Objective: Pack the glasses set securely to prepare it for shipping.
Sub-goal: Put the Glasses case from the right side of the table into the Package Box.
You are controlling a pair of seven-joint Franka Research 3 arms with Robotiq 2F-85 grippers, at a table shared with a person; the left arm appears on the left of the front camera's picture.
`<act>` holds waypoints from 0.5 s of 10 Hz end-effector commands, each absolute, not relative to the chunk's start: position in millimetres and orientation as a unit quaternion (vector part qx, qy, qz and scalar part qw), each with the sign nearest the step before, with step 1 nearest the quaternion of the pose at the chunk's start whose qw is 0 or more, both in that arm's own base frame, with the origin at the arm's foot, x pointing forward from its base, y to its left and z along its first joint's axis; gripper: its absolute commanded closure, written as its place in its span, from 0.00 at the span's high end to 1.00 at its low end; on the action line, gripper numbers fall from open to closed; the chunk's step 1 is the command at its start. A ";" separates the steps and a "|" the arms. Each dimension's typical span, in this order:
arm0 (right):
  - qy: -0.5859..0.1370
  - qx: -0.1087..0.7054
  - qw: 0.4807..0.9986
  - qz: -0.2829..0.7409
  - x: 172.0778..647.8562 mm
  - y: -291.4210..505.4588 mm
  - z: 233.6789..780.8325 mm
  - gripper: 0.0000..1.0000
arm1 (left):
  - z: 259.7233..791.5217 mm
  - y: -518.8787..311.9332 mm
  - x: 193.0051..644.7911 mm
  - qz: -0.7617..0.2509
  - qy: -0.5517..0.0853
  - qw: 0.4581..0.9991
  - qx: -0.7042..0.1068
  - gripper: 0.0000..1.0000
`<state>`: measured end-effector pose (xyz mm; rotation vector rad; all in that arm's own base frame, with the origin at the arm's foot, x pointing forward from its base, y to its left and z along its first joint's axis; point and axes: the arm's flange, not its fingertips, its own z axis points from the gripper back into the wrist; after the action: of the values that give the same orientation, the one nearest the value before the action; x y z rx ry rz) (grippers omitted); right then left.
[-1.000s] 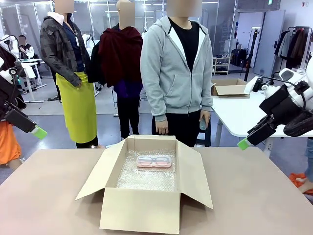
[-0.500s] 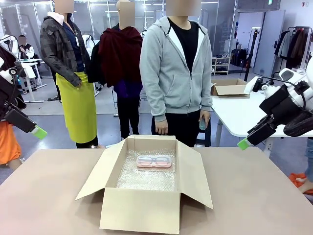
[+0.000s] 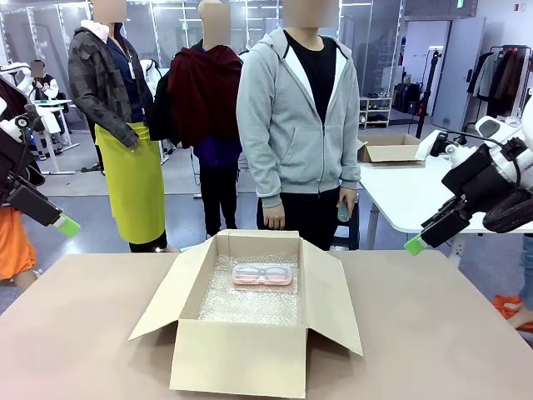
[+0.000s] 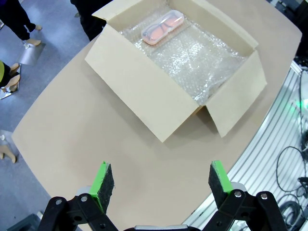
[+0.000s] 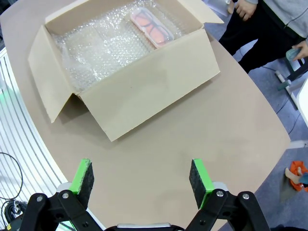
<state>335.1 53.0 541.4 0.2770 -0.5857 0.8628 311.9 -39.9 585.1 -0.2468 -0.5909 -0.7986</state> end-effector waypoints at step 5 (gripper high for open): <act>-0.276 0.131 0.863 0.402 335.3 54.4 543.1 1.00 | 585.8 -38.6 311.1 -0.384 -0.285 0.869 -0.125 1.00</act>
<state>335.1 53.0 541.4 0.2770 -0.5858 0.8628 311.9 -39.9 585.1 -0.2468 -0.5909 -0.7986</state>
